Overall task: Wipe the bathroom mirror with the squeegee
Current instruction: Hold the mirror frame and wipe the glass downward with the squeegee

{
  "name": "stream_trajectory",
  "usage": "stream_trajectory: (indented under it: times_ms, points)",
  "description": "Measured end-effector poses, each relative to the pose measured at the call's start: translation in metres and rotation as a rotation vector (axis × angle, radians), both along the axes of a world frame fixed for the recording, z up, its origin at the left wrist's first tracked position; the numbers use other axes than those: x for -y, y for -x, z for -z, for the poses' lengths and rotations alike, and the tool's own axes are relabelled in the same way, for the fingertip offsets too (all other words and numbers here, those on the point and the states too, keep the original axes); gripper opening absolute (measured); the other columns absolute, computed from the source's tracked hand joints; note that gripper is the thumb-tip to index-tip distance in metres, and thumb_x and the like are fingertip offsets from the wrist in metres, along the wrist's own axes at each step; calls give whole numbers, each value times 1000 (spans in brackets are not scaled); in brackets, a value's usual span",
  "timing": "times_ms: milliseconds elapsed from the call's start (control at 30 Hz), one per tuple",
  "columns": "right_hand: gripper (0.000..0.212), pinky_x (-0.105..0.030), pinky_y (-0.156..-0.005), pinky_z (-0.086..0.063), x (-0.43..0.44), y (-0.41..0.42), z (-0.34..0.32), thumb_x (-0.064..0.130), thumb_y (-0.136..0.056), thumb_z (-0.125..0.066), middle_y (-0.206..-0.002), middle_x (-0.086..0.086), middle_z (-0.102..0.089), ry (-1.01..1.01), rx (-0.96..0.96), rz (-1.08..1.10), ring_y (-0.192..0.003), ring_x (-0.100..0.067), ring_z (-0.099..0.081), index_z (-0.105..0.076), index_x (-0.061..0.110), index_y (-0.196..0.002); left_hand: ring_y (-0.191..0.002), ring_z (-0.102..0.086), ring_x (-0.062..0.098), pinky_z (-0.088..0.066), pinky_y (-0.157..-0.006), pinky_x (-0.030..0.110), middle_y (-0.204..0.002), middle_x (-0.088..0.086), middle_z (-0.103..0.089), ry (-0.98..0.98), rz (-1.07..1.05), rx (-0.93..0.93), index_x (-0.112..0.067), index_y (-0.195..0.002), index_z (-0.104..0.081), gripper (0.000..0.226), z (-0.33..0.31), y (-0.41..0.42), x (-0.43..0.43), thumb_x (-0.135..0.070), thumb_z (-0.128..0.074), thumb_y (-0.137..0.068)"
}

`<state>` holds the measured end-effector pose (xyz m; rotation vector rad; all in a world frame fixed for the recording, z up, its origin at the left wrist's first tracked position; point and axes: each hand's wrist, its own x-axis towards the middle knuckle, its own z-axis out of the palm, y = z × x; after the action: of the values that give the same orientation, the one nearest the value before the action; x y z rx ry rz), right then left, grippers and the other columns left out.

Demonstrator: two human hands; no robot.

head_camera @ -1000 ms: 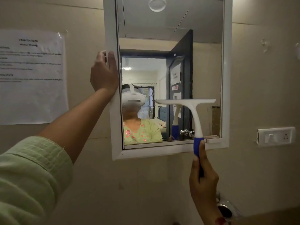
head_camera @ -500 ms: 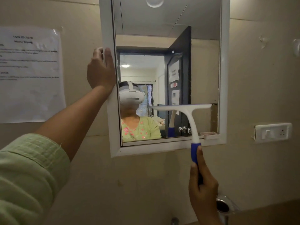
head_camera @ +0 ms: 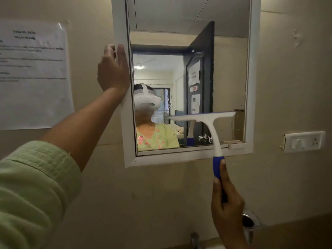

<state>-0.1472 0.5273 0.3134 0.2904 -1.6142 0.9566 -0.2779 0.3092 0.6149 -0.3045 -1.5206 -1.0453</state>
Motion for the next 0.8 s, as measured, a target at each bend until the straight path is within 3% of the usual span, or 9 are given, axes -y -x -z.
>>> stream_trajectory:
  times_ms: [167, 267, 333, 467, 567, 700, 800]
  points:
    - [48, -13, -43, -35, 2, -3, 19, 46, -97, -36, -57, 13, -39, 2, 22, 24, -45, 0, -35, -29, 33, -143, -97, -62, 26, -50, -80, 36, -104, 6, -68, -12, 1, -1, -15, -114, -56, 46, 0, 1, 0, -48, -30, -96]
    - [46, -6, -48, -30, 7, -12, 41, 39, -98, -38, -56, 15, -36, -27, 68, 5, -46, 4, -31, -33, 28, -142, -96, -62, 26, -49, -80, 36, -104, 7, -67, -4, 5, -2, -14, -113, -56, 45, 0, 1, 0, -47, -30, -97]
    - [46, -4, -49, -29, 6, -11, 37, 40, -98, -37, -57, 17, -33, -23, 45, 21, -46, 5, -32, -33, 28, -142, -96, -62, 26, -49, -81, 36, -103, 8, -67, -4, 9, -3, -13, -113, -56, 45, 0, 0, 0, -46, -30, -97]
    - [49, -14, -42, -37, -1, -2, 10, 50, -95, -35, -58, 12, -41, 31, 3, 18, -45, -1, -38, -28, 38, -142, -94, -61, 25, -45, -74, 31, -103, 8, -67, -7, -9, -11, -13, -111, -57, 44, 2, 0, 0, -45, -31, -97]
    - [49, -13, -43, -36, -3, -3, 17, 47, -96, -36, -58, 13, -41, 11, 15, 29, -45, -2, -38, -30, 32, -143, -94, -62, 23, -45, -74, 30, -103, 8, -67, -4, -7, -17, -13, -112, -56, 44, 2, 0, -1, -45, -30, -98]
    - [46, -2, -52, -31, 5, -13, 57, 39, -98, -39, -61, 20, -40, 15, 116, -16, -49, 6, -38, -36, 26, -142, -97, -62, 24, -47, -77, 32, -105, 7, -67, -6, -11, -10, -14, -113, -56, 44, 1, 0, 0, -46, -30, -97]
    - [45, -2, -52, -31, 8, -8, 58, 41, -97, -40, -59, 20, -37, 27, 67, -14, -47, 6, -36, -36, 30, -141, -96, -62, 26, -47, -76, 33, -104, 9, -67, -10, -4, -18, -13, -111, -57, 45, 2, 1, -1, -46, -30, -97]
